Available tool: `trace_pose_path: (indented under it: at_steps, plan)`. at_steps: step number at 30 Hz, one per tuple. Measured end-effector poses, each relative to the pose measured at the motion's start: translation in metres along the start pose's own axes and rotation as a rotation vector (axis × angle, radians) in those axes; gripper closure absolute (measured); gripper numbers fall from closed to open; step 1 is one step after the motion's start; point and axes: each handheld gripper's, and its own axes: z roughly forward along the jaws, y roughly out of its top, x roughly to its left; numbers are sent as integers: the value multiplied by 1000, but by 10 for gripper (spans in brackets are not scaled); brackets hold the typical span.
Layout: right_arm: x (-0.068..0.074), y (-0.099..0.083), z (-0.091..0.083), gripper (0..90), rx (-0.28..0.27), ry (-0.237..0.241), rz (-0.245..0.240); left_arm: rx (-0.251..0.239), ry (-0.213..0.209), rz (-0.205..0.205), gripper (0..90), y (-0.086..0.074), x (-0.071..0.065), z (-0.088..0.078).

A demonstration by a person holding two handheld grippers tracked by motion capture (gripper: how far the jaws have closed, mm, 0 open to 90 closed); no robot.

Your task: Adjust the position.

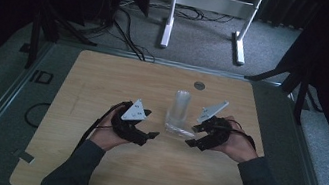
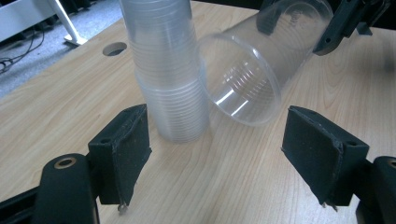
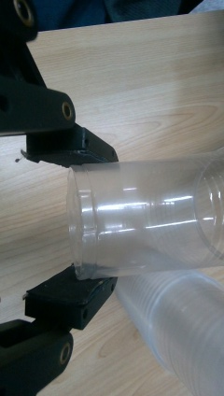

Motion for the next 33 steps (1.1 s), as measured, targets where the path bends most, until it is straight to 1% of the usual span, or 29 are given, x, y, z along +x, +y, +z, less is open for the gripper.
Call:
trace_pose_path:
  at_steps: [2, 4, 9, 12, 17, 19, 23, 27, 32, 33]
  plan:
    - [0, 0, 0, 416, -5, -2, 2, -2, -3, -2, 234, -1, 0, 0]
    - [-1, 0, -2, 416, -27, -6, 6, -2, -5, -4, 234, -1, 1, 0]
    - [-2, -1, -7, 417, -78, 2, 15, -24, -17, -31, 235, -1, 4, -1]
    - [-2, -2, -9, 416, -107, 4, 19, -27, -23, -30, 234, -1, 4, -2]
    - [-2, -2, -9, 416, -140, 7, 22, -47, -39, -55, 235, -1, 8, -4]
    - [-3, -2, -9, 416, -143, 8, 23, -51, -38, -57, 235, -1, 8, -5]
    - [-3, -2, -10, 417, -170, 17, 25, -55, -42, -59, 235, -1, 8, -6]
    - [-3, -2, -11, 416, -191, 16, 26, -67, -64, -70, 236, -1, 10, -6]
    - [-3, -3, -13, 416, -213, 19, 27, -76, -77, -79, 242, -1, 11, -6]
    - [-3, -3, -13, 416, -221, 22, 30, -82, -83, -86, 243, -1, 11, -6]
